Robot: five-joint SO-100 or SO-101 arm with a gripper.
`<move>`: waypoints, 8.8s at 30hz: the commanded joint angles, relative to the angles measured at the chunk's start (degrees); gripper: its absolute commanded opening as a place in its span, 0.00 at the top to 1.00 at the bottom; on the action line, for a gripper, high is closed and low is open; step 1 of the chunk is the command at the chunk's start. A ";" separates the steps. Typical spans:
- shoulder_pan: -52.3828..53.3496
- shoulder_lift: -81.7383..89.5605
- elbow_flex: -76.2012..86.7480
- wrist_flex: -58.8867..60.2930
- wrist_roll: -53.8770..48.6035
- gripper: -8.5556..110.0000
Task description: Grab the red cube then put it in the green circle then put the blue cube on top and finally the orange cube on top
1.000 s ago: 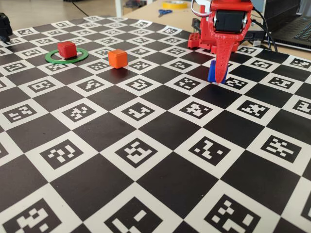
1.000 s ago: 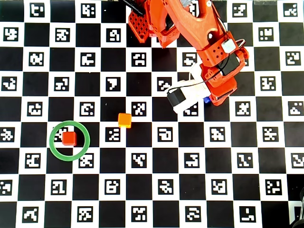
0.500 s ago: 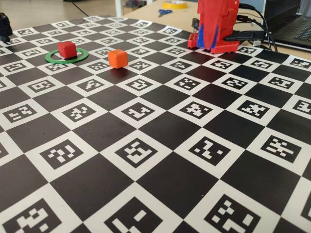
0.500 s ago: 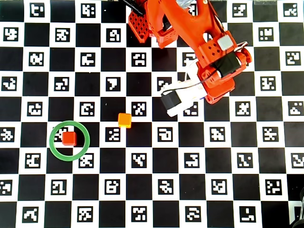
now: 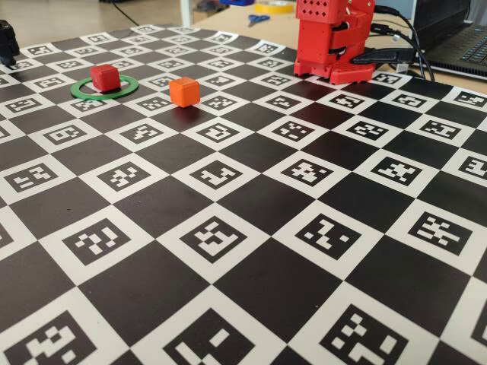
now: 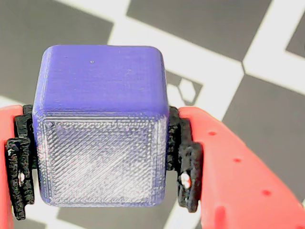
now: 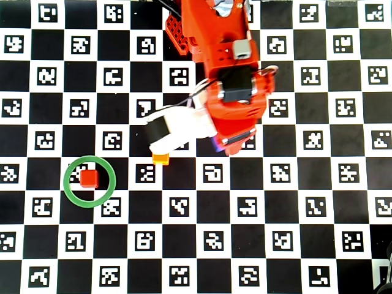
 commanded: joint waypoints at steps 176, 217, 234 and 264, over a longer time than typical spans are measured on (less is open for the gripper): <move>36.56 -27.25 -37.53 5.89 -18.02 0.52; 21.53 -5.01 1.32 1.85 -3.43 0.53; 19.86 -4.83 17.84 -13.97 1.49 0.53; 17.23 -6.94 29.71 -30.94 4.31 0.54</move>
